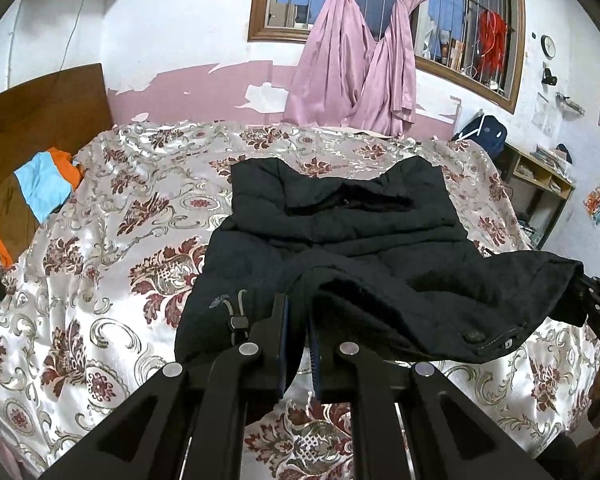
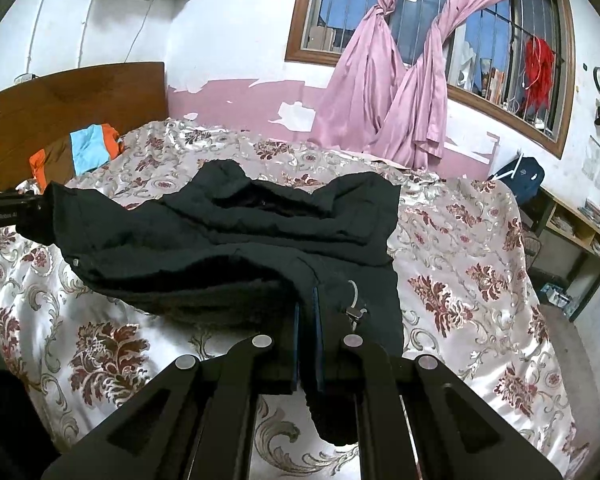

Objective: Fold large clothes

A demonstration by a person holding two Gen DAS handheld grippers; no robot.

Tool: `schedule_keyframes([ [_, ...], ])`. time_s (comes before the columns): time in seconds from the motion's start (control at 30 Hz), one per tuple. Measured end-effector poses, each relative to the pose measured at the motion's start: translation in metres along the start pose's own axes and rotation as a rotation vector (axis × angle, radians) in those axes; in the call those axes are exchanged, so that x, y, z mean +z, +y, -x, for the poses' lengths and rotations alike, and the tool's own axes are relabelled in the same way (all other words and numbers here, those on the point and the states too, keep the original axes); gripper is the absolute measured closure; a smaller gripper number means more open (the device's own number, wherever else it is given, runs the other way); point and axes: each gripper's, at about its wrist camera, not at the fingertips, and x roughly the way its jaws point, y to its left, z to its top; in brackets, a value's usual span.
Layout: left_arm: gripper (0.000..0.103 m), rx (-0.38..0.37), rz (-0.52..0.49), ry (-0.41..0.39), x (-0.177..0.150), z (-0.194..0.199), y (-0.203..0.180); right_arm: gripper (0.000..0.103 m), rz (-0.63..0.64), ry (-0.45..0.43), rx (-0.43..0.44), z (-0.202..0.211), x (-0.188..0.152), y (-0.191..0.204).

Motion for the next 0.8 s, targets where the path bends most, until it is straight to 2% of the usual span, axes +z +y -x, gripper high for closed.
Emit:
schedule_keyframes([
  [0.37, 0.094, -0.006, 0.007, -0.001, 0.01, -0.003, 0.003, 0.097, 0.004, -0.012, 0.002, -0.006, 0.014, 0.0],
  [0.8, 0.094, -0.014, 0.015, 0.005, 0.013, -0.007, 0.004, 0.097, 0.009, -0.012, 0.001, -0.007, 0.015, 0.001],
])
